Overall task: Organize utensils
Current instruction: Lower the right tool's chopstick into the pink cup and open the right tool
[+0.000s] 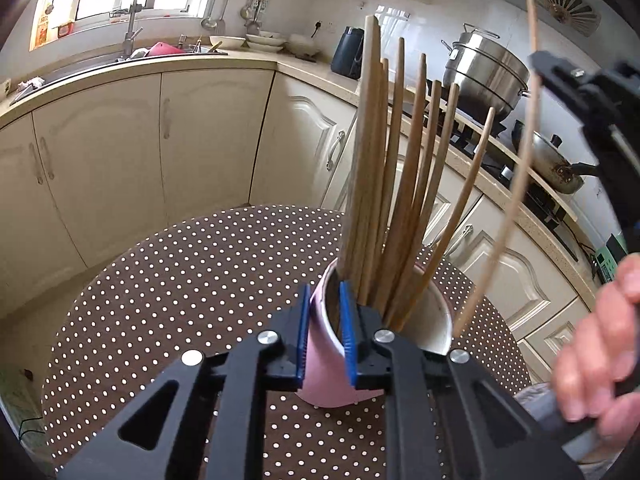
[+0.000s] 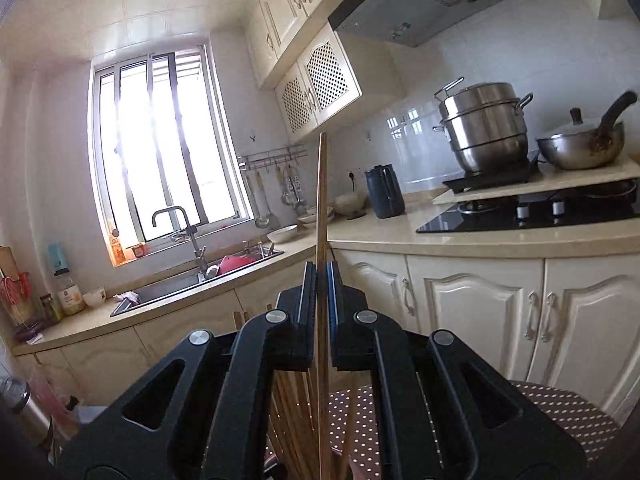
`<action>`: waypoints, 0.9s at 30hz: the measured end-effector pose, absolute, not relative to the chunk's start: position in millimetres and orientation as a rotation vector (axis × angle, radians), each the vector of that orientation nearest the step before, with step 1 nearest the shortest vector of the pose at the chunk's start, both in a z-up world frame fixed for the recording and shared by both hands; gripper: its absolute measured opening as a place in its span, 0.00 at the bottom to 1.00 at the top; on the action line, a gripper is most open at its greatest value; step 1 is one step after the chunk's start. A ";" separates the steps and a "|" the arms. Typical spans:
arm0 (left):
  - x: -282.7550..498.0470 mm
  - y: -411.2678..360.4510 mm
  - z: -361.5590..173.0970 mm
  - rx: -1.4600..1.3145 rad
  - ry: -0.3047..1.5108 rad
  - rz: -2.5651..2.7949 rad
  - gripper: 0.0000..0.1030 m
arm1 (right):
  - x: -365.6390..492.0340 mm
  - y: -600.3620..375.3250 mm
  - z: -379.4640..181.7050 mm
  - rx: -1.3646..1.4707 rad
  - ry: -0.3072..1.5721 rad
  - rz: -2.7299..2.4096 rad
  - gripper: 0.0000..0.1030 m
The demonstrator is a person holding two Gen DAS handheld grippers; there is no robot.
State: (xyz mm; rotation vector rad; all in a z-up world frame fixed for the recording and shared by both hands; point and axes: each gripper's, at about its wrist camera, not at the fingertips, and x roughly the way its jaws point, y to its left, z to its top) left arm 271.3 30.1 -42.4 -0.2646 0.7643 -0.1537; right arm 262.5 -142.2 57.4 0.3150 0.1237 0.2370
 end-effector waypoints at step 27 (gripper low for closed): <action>269.2 22.3 -41.2 -0.224 0.747 -0.139 0.15 | 233.8 -157.5 6.6 0.172 0.399 0.329 0.56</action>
